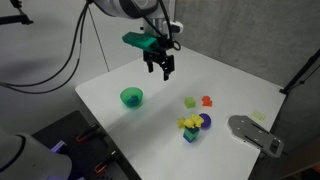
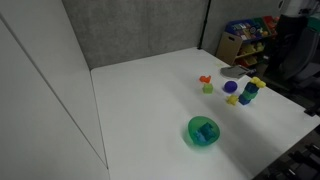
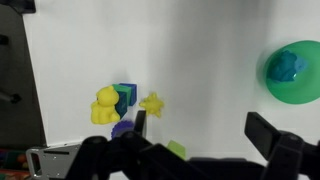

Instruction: Place the yellow toy animal in the bowl

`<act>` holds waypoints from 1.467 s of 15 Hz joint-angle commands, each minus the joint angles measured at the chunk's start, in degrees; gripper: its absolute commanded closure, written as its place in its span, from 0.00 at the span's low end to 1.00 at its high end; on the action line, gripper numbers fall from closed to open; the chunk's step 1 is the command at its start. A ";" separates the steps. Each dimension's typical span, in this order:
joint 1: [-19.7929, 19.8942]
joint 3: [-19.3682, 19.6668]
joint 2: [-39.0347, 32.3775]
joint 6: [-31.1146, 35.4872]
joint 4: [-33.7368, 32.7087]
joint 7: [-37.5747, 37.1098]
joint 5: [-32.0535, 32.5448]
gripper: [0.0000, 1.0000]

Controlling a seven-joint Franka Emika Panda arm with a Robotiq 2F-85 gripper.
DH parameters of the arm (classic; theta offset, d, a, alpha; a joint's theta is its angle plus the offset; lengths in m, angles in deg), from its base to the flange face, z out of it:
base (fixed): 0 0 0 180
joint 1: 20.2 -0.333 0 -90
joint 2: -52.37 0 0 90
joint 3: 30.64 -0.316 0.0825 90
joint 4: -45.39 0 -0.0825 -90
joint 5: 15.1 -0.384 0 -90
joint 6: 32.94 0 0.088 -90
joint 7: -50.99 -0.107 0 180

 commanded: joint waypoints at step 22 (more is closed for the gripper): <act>7.08 9.45 -31.69 24.18 -12.72 -7.67 -5.23 0.00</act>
